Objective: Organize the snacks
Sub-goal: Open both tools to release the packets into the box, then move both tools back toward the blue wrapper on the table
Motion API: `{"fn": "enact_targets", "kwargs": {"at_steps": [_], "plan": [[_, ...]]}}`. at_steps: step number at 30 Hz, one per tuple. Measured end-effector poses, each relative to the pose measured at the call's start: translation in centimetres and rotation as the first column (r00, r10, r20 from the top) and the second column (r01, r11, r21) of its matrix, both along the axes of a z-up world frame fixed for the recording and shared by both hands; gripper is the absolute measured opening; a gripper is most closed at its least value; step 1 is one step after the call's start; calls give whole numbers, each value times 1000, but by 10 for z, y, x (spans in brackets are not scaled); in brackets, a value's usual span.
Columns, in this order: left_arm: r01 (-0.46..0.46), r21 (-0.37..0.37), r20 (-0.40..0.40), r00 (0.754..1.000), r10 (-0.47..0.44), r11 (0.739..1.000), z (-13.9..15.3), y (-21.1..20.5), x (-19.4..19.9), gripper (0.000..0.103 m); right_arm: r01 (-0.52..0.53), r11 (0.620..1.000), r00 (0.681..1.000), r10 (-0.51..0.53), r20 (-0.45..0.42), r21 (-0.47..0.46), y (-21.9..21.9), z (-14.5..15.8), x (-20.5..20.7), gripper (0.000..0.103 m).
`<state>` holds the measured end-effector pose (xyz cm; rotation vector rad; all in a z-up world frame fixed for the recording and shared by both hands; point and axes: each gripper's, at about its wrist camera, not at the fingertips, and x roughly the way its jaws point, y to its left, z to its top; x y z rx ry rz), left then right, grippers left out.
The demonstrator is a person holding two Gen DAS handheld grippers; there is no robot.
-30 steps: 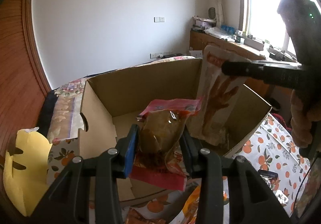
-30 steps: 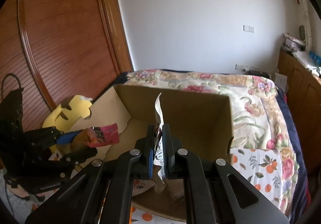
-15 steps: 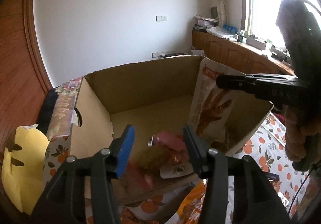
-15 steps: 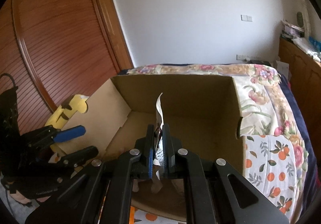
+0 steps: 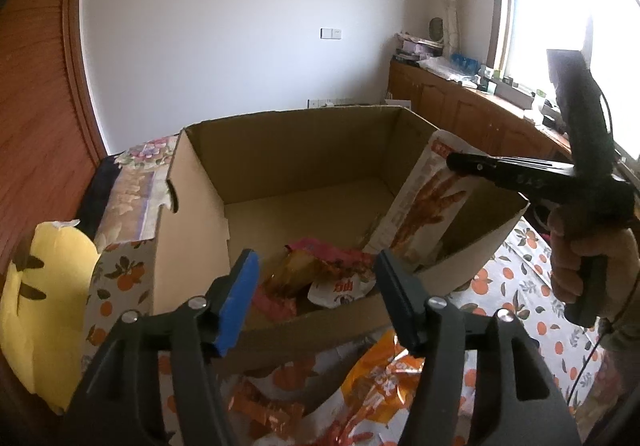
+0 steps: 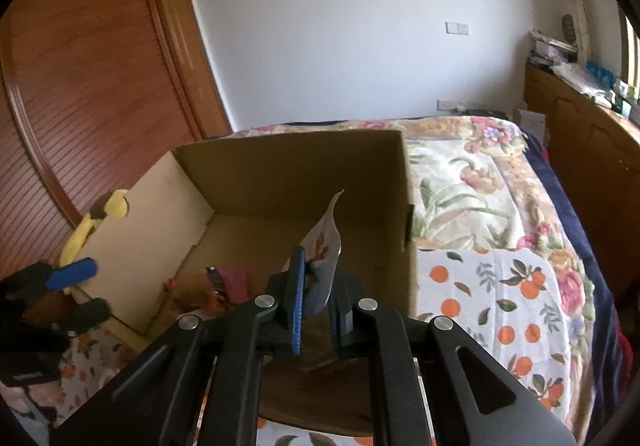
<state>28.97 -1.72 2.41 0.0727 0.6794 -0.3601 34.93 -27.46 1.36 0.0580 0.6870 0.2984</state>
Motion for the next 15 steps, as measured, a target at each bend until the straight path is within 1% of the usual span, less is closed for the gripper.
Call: {"fn": "enact_targets", "kwargs": {"at_steps": [2,5,7,8,10,12,14,15], "plan": [[-10,14,4,1000,10,1000,1,3,-4,65,4,1000,1000,-4,-8,-14,0,-3,0,12],[-4,30,27,1000,3,1000,4,5,-17,66,-1,999,1000,0,-14,-49,3,-5,-3,17],[-7,49,41,999,5,999,5,6,-26,66,-15,997,1000,13,-21,-78,7,-6,-6,26],[-11,58,47,999,8,998,5,6,-30,67,-18,996,1000,16,-20,-91,8,-6,-8,27],[-3,80,43,999,0,997,3,6,-38,67,-18,993,1000,16,-16,-120,9,-5,-14,39],[7,94,21,1000,-9,996,-2,4,-46,67,-16,992,1000,15,-11,-125,8,-1,-24,46],[9,91,12,1000,-10,996,-6,5,-54,67,-13,993,1000,13,0,-115,4,5,-34,50],[8,85,10,1000,-9,996,-7,6,-59,67,-12,994,1000,13,4,-109,3,8,-38,54]]}}
